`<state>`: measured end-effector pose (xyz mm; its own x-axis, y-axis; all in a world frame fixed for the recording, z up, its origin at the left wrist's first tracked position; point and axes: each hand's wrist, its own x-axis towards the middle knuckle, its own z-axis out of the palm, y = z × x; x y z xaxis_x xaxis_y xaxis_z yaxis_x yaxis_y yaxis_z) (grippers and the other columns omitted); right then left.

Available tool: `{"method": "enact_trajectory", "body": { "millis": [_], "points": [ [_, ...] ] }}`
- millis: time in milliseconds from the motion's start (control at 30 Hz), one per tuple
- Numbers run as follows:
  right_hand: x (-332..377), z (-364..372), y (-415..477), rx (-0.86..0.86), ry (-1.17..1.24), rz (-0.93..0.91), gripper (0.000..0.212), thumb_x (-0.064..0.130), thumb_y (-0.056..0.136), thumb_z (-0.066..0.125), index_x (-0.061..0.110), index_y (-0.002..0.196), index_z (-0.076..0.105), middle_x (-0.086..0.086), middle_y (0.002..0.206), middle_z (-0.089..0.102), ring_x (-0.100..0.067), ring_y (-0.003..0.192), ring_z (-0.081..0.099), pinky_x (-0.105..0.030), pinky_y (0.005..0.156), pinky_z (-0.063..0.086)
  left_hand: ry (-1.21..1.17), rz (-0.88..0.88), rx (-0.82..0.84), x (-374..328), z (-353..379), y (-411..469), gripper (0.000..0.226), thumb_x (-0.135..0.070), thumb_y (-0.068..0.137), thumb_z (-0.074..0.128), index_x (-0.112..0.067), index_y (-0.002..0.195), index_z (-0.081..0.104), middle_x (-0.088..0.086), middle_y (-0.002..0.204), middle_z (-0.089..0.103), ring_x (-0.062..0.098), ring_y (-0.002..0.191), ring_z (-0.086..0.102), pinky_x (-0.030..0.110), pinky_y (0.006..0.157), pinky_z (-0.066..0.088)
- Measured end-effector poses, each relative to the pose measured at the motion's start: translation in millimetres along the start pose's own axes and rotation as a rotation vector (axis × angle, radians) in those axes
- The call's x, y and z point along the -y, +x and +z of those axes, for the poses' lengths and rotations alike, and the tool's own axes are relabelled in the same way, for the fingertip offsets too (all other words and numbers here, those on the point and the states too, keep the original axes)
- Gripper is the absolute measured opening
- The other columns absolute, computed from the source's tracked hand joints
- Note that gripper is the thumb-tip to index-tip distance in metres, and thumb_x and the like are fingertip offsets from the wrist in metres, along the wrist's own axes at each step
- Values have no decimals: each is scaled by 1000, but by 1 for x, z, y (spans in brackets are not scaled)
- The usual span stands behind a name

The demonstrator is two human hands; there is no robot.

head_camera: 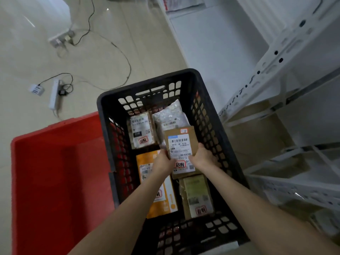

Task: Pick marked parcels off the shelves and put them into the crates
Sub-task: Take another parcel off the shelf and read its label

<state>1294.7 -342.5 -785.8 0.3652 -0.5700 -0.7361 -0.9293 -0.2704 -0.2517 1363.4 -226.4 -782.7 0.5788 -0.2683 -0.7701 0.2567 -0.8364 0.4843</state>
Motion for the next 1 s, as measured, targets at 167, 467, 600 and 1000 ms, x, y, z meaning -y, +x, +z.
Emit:
{"method": "enact_trajectory", "body": {
  "millis": [167, 467, 600, 1000],
  "points": [
    [10, -1, 3, -109, 74, -43, 52, 32, 92, 58, 25, 138, 35, -4, 120, 61, -27, 101, 63, -34, 74, 51, 3, 28, -78, -14, -7, 8, 41, -14, 93, 55, -9, 133, 45, 11, 122, 62, 27, 106, 63, 43, 87, 55],
    [58, -21, 41, -114, 300, -308, 85, 20, 86, 67, 33, 151, 14, -7, 143, 37, -27, 121, 49, -37, 87, 45, -66, 240, -272, -42, -35, 45, 55, -11, 92, 53, -19, 143, 33, 1, 121, 62, 26, 105, 63, 44, 86, 54],
    [59, -9, 50, -5, 76, -377, 82, 27, 85, 69, 39, 150, 18, -5, 154, 19, -30, 131, 40, -39, 99, 43, 65, 184, -165, -40, -38, 55, 63, -7, 93, 47, -19, 151, 23, 8, 132, 56, 34, 113, 59, 48, 93, 51],
    [32, -22, 4, -81, 53, -260, 82, 32, 88, 65, 37, 151, 13, -7, 160, 1, -33, 141, 24, -45, 107, 36, 552, 331, -50, -37, -42, 12, 75, -23, 90, 59, -16, 151, 16, 10, 154, 24, 30, 136, 37, 43, 103, 43]
  ]
}}
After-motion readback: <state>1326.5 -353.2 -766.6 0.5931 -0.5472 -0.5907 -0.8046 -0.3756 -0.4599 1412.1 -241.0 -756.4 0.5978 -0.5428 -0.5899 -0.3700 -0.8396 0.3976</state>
